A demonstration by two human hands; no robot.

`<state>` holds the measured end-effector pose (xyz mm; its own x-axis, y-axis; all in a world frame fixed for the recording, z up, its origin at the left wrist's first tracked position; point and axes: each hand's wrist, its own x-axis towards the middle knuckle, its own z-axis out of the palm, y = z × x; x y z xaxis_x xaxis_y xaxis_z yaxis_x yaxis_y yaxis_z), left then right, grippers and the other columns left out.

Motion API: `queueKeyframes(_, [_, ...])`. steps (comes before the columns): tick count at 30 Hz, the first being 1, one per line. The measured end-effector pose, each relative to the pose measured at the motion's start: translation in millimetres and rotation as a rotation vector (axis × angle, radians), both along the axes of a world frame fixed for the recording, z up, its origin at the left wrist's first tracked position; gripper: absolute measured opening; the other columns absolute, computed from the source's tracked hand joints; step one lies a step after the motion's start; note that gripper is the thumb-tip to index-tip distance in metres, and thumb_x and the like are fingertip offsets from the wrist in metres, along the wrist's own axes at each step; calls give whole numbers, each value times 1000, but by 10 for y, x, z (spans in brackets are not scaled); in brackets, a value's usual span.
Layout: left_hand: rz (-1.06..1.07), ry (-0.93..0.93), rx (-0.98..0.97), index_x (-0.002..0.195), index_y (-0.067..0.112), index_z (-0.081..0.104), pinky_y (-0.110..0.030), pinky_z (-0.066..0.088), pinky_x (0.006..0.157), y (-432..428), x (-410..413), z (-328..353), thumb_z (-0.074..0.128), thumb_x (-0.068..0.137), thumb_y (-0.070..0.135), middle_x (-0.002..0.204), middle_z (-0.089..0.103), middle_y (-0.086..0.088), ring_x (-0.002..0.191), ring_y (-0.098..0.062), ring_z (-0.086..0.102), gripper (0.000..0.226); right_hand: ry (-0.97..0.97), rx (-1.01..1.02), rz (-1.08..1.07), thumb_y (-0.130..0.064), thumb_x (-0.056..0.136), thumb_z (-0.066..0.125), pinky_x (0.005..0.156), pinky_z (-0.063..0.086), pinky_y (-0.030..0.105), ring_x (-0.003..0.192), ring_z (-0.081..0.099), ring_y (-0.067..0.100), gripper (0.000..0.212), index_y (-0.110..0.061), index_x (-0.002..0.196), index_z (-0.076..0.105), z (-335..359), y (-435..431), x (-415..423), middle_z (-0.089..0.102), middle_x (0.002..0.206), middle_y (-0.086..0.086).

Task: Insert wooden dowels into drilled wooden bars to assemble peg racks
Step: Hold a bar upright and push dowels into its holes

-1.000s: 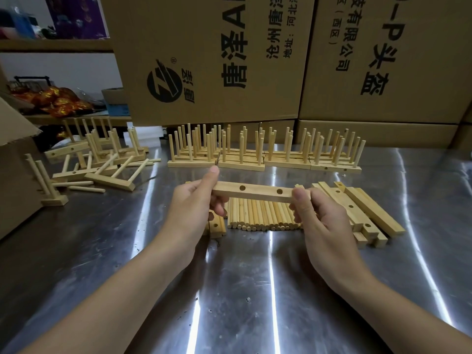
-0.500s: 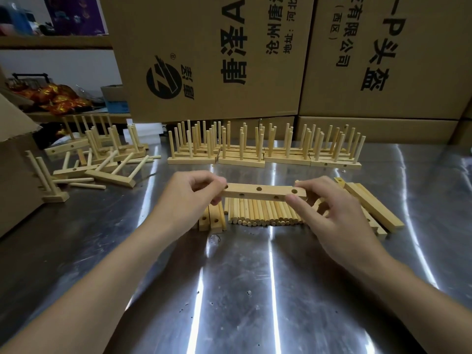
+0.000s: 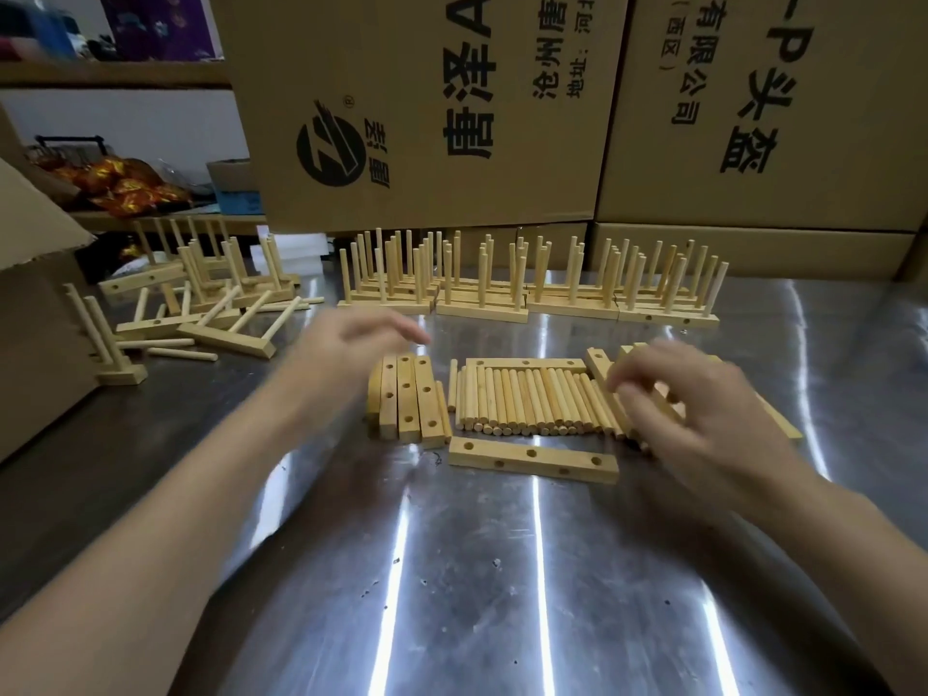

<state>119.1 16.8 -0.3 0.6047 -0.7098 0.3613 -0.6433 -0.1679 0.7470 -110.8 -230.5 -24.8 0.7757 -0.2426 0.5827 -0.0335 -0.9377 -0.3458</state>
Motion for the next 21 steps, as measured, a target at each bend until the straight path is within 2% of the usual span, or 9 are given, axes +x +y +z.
queueKeyframes(1, [100,61,-170,83,25,77,-30,41,91,47,54,47,52,96,33,91,75,13,92,11,64,29,-118,52,-3,-30,98,49,68,40,19,84,59,10,18,-30,87,64,11,2,5,60,84,-15])
queueKeyframes(3, [278,166,-385,64,17,61,-36,42,88,102,112,94,49,89,26,79,66,-5,78,-3,61,29,-261,126,-24,-22,97,47,60,35,18,72,53,13,22,-26,77,56,24,10,9,56,74,-7])
queueKeyframes(6, [349,178,-342,64,7,48,-33,39,77,38,52,-11,47,84,32,74,46,-27,64,-16,45,32,-285,120,-55,-27,92,44,53,33,24,62,47,17,23,-21,70,50,-15,72,35,49,63,-4])
queueKeyframes(10, [293,46,-219,61,-3,43,-36,35,65,-93,22,-161,48,84,34,55,37,-1,55,-10,37,43,-252,77,-83,-27,88,46,50,37,41,57,46,18,23,-17,68,50,-76,107,76,49,59,-1])
queueKeyframes(13, [259,7,-233,68,-3,55,-36,37,68,-118,4,-186,51,88,36,63,48,-6,62,-9,44,44,-305,93,-107,-28,91,46,52,36,36,58,46,17,26,-16,69,51,-58,81,61,49,61,-1])
queueKeyframes(15, [189,15,-234,86,5,67,-36,44,78,-139,-41,-184,56,97,47,82,63,-7,81,-12,58,44,-322,106,-111,-33,98,50,52,34,26,61,49,16,30,-19,72,53,-54,66,64,52,64,-4])
queueKeyframes(17, [142,2,-209,103,18,71,-29,46,85,-178,-97,-203,57,103,52,99,69,2,98,-8,62,36,-314,106,-118,-38,104,51,52,34,26,62,50,17,37,-19,73,54,-69,65,80,52,64,-4])
queueKeyframes(19, [176,-126,-134,108,26,71,-26,47,87,-221,-120,-252,62,103,45,106,68,13,103,0,60,22,-312,121,-140,-37,108,46,52,33,32,60,47,17,40,-17,73,50,-92,67,98,49,63,-3])
queueKeyframes(21, [221,-254,12,117,32,70,-35,48,97,-251,-117,-316,63,100,47,119,66,14,115,-4,57,24,-335,148,-157,-31,110,42,52,30,26,59,42,13,38,-21,73,43,-100,75,112,44,63,-4])
